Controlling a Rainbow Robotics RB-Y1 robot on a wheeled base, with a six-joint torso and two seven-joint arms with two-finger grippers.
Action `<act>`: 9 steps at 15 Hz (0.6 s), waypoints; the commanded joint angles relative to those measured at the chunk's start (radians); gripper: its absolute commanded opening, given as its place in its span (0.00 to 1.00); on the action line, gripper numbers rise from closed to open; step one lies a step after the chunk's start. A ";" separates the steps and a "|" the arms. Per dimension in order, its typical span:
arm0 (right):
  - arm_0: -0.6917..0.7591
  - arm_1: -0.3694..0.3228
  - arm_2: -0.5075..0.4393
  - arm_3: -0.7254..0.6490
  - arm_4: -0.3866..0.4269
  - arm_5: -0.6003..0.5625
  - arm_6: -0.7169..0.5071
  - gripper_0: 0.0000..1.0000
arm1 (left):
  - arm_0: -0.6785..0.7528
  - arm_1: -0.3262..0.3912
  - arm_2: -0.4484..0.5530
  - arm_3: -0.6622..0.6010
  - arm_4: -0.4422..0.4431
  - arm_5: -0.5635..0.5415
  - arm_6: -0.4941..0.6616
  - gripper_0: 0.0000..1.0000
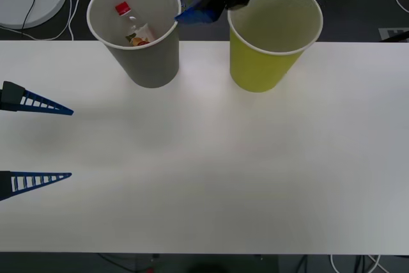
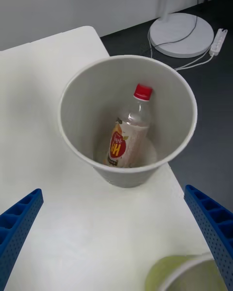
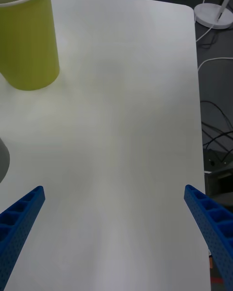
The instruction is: Put the can into the green bin and the plastic bottle into the gray bin
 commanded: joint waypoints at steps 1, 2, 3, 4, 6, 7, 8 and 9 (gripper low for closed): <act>0.119 -0.081 -0.080 -0.125 -0.023 0.004 0.034 1.00 | 0.000 0.000 0.000 0.000 0.000 0.000 0.000 1.00; 0.173 -0.110 -0.115 -0.177 -0.026 0.006 0.037 1.00 | 0.000 0.000 0.000 0.000 0.000 0.000 0.000 1.00; 0.228 -0.137 -0.154 -0.230 -0.031 0.007 0.040 1.00 | 0.000 0.000 0.000 0.000 0.000 0.000 0.000 1.00; 0.277 -0.160 -0.190 -0.274 -0.034 0.007 0.045 1.00 | 0.000 0.000 0.000 0.000 0.000 0.000 0.000 1.00; 0.401 -0.205 -0.278 -0.372 -0.040 0.007 0.059 1.00 | 0.000 0.000 0.000 0.000 0.000 0.000 0.000 1.00; 0.455 -0.222 -0.318 -0.414 -0.042 0.007 0.070 1.00 | 0.000 0.000 0.000 0.000 0.000 0.000 0.000 1.00; 0.518 -0.239 -0.367 -0.455 -0.045 0.006 0.082 1.00 | 0.000 0.000 0.000 0.000 0.000 0.000 0.000 1.00; 0.584 -0.254 -0.413 -0.495 -0.048 0.007 0.096 1.00 | 0.000 0.000 0.000 0.000 0.000 0.000 0.000 1.00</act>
